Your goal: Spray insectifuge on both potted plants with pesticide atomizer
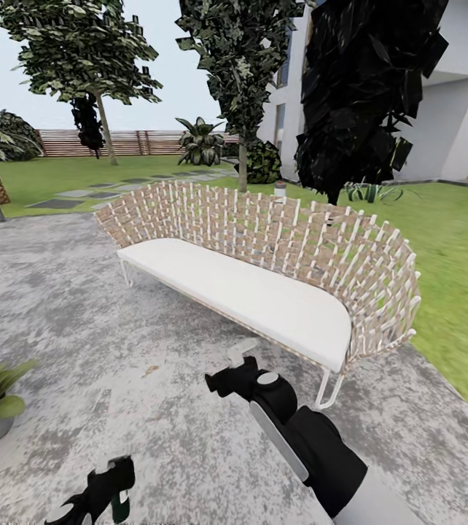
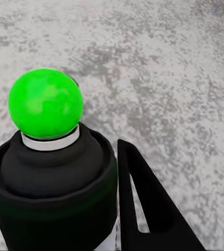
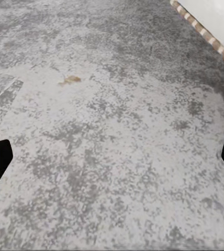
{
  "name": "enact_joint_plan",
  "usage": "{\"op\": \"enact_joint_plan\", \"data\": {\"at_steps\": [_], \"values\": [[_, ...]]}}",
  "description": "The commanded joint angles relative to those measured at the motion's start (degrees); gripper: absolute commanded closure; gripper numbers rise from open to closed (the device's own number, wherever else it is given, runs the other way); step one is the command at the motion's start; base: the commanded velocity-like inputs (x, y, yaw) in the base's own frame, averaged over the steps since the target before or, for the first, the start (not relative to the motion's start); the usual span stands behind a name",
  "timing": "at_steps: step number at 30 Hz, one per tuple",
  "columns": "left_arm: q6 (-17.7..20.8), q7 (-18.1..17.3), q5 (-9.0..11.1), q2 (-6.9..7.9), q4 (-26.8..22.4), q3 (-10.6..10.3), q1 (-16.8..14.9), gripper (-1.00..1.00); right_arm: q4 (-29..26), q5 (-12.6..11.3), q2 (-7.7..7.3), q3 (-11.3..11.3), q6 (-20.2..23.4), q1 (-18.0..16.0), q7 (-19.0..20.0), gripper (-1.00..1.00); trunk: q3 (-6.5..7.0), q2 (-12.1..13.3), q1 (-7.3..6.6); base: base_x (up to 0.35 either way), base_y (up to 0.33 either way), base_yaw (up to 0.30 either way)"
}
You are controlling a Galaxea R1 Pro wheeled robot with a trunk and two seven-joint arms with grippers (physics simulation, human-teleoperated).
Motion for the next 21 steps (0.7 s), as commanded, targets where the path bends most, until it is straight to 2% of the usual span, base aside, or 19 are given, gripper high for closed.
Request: {"op": "enact_joint_plan", "data": {"at_steps": [1,3,5,7,8,11,13,17,21], "values": [[0.0,1.0,0.0,0.04,0.8,0.0,0.0,1.00,0.0,-0.2,0.04,0.4,0.1,0.0,-2.0,-1.00,0.00,0.0,0.00,0.000,0.000,0.266],[-1.3,1.6,0.1,0.09,0.2,0.1,0.3,1.00,0.2,-0.4,0.10,2.0,0.1,0.1,-3.5,-1.00,0.00,0.0,0.00,0.000,0.000,0.268],[-5.0,2.4,0.2,-0.02,-1.4,0.2,1.7,1.00,0.2,-0.4,0.12,4.1,0.0,0.1,-3.9,-1.00,0.00,0.0,0.00,0.000,0.000,0.269],[-8.7,3.7,1.0,-0.07,-3.2,1.6,3.5,1.00,0.2,-0.4,0.13,5.9,0.0,0.1,-4.1,-1.00,0.00,0.0,0.00,0.000,0.000,0.269],[-10.2,4.3,2.2,-0.08,-4.3,2.9,4.4,1.00,0.1,-0.4,0.09,6.6,0.0,0.1,-4.2,-1.00,0.00,0.0,0.00,0.000,0.000,0.269],[-12.9,6.6,6.7,-0.15,-5.5,5.5,6.4,1.00,0.0,-0.4,0.10,7.3,-0.1,0.1,-4.3,-1.00,0.00,0.0,0.00,0.000,0.000,0.269],[-13.9,7.3,8.2,-0.12,-5.7,5.9,6.8,1.00,-0.1,-0.4,0.09,7.4,-0.1,0.1,-4.3,-1.00,0.00,0.0,0.00,0.000,0.000,0.269],[-14.1,7.5,8.9,-0.07,-5.9,6.0,6.9,1.00,-0.1,-0.5,0.11,7.5,-0.1,0.1,-4.3,-1.00,0.00,0.0,0.00,0.037,0.023,0.269],[-14.1,7.5,8.9,-0.05,-5.8,6.0,7.0,1.00,-0.1,-0.5,0.06,7.6,-0.1,0.1,-4.3,-1.00,0.00,0.0,0.00,0.240,0.155,0.269]]}}
